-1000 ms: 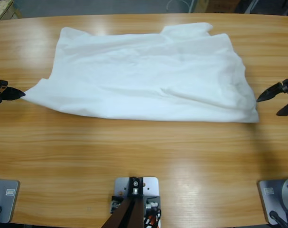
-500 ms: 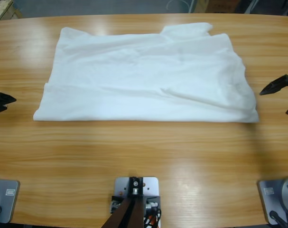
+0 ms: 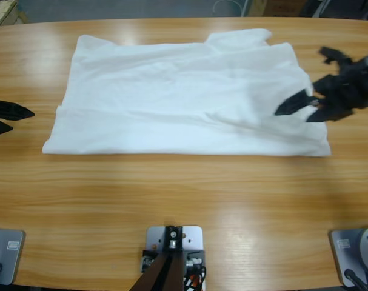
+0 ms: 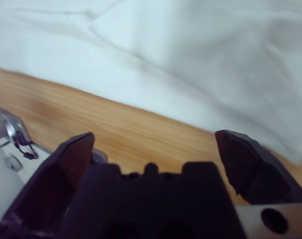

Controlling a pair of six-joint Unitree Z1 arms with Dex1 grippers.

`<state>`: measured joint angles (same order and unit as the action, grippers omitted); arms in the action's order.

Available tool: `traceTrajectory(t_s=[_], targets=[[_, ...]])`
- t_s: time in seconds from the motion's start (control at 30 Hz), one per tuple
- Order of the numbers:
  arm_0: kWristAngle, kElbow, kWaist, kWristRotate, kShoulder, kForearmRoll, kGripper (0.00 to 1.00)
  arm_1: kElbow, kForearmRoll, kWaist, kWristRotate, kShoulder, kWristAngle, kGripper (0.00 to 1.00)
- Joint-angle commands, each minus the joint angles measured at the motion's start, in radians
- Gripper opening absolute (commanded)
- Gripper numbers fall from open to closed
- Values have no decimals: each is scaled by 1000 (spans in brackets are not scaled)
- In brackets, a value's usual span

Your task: Fold clothes

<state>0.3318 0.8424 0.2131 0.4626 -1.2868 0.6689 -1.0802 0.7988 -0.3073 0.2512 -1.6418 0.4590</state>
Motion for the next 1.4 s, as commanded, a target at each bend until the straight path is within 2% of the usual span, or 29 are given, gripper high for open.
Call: traceTrajectory(t_s=[0.03, 0.4, 0.83, 1.17, 1.4], targets=[[-24, 24, 9, -47, -107, 0, 806, -3, -119, -111, 27, -182, 25, 1000], [-31, 27, 9, -53, -143, 0, 807, -10, -195, -272, 111, -278, 29, 1000], [-31, 27, 9, -58, -151, 0, 806, -63, -172, -268, 80, -331, -6, 1000], [-37, 26, 9, -59, -157, 0, 806, -109, -123, -194, 33, -337, -89, 1000], [-38, 23, 9, -58, -151, 1, 805, -167, -84, -179, 11, -370, -103, 1000]])
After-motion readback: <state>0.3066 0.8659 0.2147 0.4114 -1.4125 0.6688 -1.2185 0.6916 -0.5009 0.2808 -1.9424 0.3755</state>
